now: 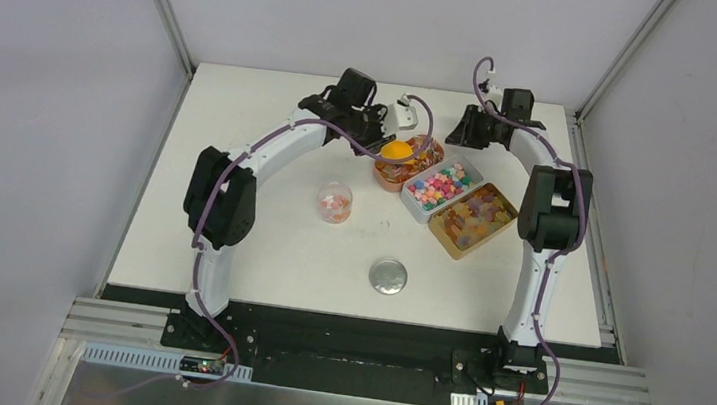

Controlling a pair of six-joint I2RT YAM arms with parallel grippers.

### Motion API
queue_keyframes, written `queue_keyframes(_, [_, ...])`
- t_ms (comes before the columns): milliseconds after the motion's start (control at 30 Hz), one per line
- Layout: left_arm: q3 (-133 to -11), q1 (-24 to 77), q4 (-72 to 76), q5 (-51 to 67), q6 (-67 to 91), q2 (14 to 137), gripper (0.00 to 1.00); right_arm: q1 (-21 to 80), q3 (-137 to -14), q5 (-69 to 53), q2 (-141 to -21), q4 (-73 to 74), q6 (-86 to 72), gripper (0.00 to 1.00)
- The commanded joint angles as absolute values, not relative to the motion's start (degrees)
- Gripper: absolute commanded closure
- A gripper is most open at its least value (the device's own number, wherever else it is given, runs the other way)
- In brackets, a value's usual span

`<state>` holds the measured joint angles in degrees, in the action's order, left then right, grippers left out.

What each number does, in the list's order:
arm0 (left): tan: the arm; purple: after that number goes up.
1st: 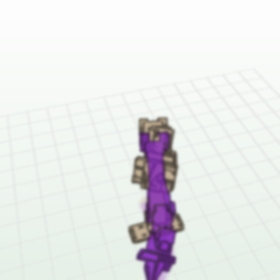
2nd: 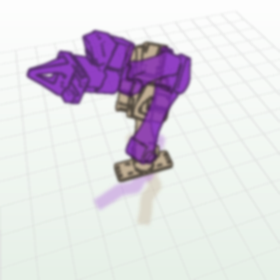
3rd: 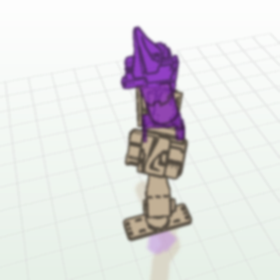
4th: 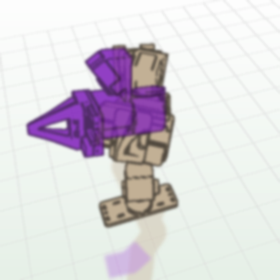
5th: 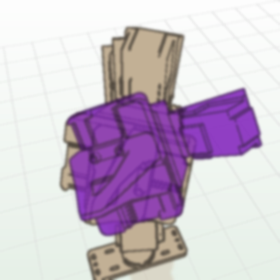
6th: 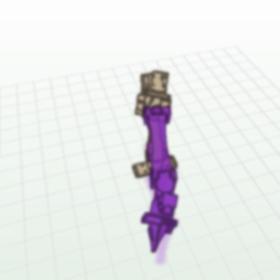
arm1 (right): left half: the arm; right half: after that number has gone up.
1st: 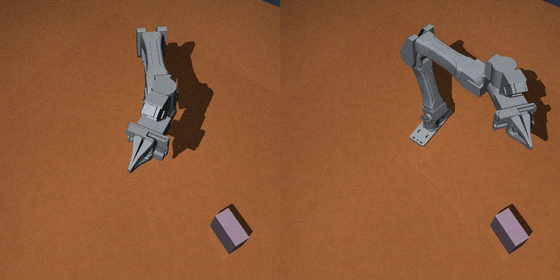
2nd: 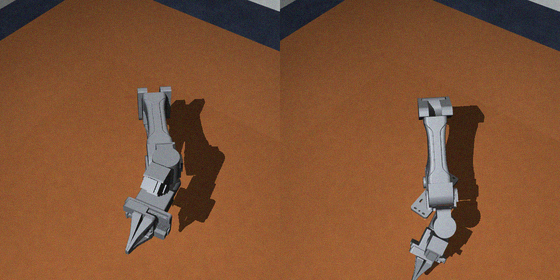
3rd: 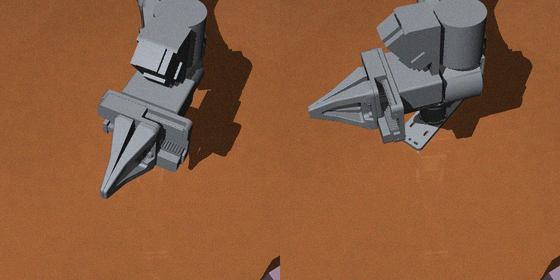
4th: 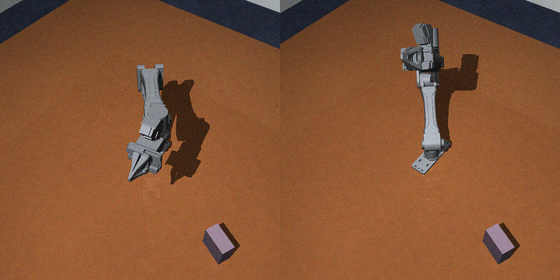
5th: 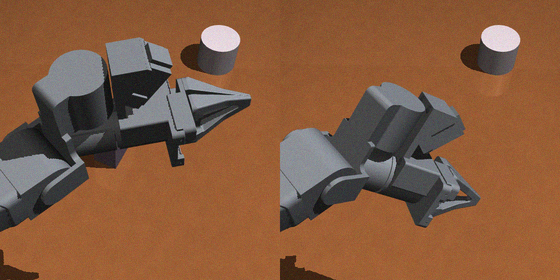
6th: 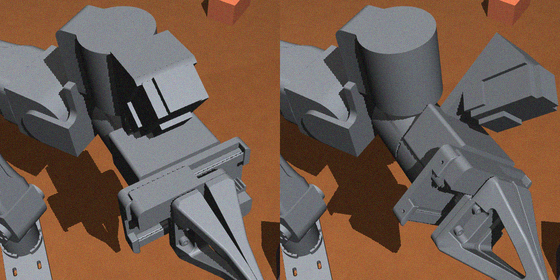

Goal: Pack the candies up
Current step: Scoop the fake candies from the storage box.

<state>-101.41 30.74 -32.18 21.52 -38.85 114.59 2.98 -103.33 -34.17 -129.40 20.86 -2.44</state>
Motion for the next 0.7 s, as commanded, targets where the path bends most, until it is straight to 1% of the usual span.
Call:
queue_keyframes(0, [-104.60,31.54,-31.90,23.16,-41.07,115.33,1.00,2.77,-104.36,-36.27,-129.65,19.05,-1.71,0.70])
queue_keyframes(300, [-106.22,31.55,-31.80,24.71,-41.05,117.66,1.00,2.86,-102.18,-37.18,-130.47,17.14,-2.90,0.74])
queue_keyframes(667, [-103.46,31.55,-30.42,23.21,-41.47,117.40,1.00,2.90,-101.36,-37.35,-130.78,16.46,-3.43,0.75])
